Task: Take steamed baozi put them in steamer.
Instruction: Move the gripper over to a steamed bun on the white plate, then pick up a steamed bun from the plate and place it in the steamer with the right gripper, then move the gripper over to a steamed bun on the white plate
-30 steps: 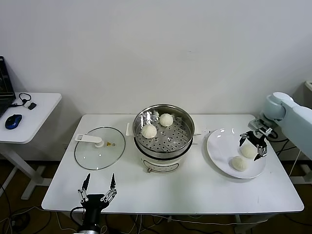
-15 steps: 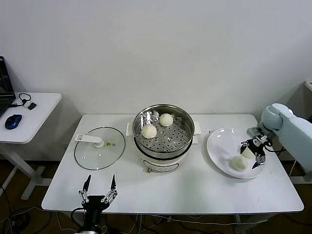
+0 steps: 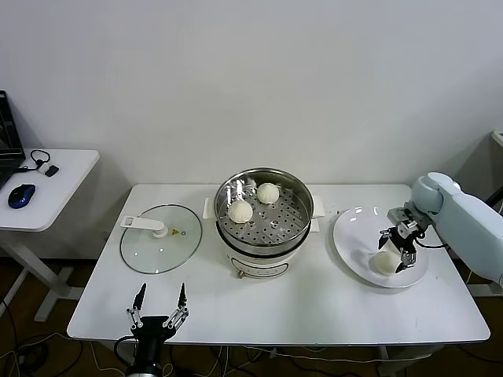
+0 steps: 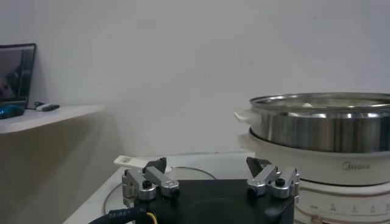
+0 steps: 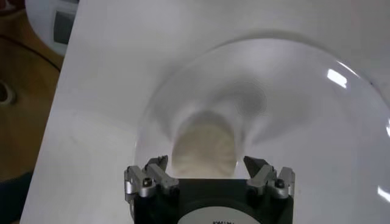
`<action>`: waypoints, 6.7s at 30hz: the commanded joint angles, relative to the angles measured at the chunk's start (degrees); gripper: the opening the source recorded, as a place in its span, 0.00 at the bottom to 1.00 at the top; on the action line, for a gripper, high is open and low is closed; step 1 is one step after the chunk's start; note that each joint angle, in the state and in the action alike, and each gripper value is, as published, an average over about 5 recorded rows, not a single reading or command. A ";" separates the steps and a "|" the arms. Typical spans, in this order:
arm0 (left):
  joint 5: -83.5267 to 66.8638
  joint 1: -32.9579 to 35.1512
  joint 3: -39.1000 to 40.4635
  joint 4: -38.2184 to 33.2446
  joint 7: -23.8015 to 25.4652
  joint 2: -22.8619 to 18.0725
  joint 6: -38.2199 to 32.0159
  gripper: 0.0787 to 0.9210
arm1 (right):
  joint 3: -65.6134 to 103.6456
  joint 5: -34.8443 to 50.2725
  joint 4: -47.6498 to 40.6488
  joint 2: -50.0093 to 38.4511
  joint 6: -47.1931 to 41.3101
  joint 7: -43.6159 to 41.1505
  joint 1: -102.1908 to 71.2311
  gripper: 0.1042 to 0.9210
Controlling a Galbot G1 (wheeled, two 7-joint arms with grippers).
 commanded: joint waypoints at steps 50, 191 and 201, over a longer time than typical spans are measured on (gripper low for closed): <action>-0.44 0.00 0.10 0.05 -0.01 -0.33 -0.08 0.88 | -2.85 2.77 4.20 -1.58 1.43 -1.19 3.71 0.65; -0.10 0.11 1.16 0.12 -0.17 0.22 0.38 0.88 | -28.38 25.56 -0.18 -3.01 -9.02 -2.06 33.98 0.88; -0.19 0.43 1.16 -0.56 -0.15 0.28 0.23 0.88 | -12.63 7.64 -8.47 -2.87 -3.86 -2.36 21.79 0.88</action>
